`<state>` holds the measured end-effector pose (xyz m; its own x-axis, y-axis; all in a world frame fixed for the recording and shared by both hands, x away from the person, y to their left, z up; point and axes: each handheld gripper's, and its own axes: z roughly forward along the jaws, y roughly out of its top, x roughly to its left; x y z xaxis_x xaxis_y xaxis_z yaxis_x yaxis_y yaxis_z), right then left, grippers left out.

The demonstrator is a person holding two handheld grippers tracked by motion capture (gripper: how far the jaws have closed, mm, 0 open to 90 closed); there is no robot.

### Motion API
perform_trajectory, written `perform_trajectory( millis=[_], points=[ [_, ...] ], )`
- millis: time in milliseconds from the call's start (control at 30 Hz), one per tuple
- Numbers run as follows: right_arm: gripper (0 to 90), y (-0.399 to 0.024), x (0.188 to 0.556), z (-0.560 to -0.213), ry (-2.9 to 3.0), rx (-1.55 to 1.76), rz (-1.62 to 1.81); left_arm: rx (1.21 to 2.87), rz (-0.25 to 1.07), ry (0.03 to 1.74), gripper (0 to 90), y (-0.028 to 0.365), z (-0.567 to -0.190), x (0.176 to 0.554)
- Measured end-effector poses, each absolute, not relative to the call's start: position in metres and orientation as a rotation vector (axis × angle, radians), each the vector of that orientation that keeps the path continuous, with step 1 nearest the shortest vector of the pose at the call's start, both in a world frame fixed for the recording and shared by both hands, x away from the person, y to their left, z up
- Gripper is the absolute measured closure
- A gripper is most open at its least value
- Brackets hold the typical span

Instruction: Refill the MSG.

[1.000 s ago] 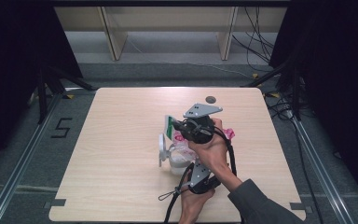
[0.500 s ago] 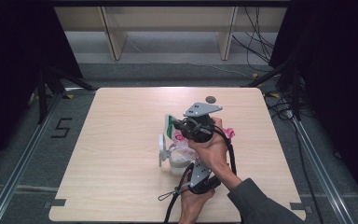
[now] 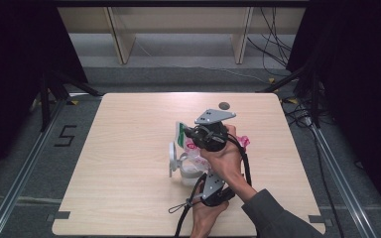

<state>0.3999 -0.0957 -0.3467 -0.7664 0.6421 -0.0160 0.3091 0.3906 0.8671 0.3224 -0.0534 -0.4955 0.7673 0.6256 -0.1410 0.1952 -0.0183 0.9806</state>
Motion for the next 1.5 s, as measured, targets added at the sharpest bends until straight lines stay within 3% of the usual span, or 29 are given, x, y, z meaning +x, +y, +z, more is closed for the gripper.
perform_trajectory(
  millis=[1500],
  points=[
    [89.8,-0.0942,0.4010,-0.3499,2.316,0.816,1.315,1.588,0.395,0.670,72.2,-0.0537,-0.4949,0.3213]
  ],
)
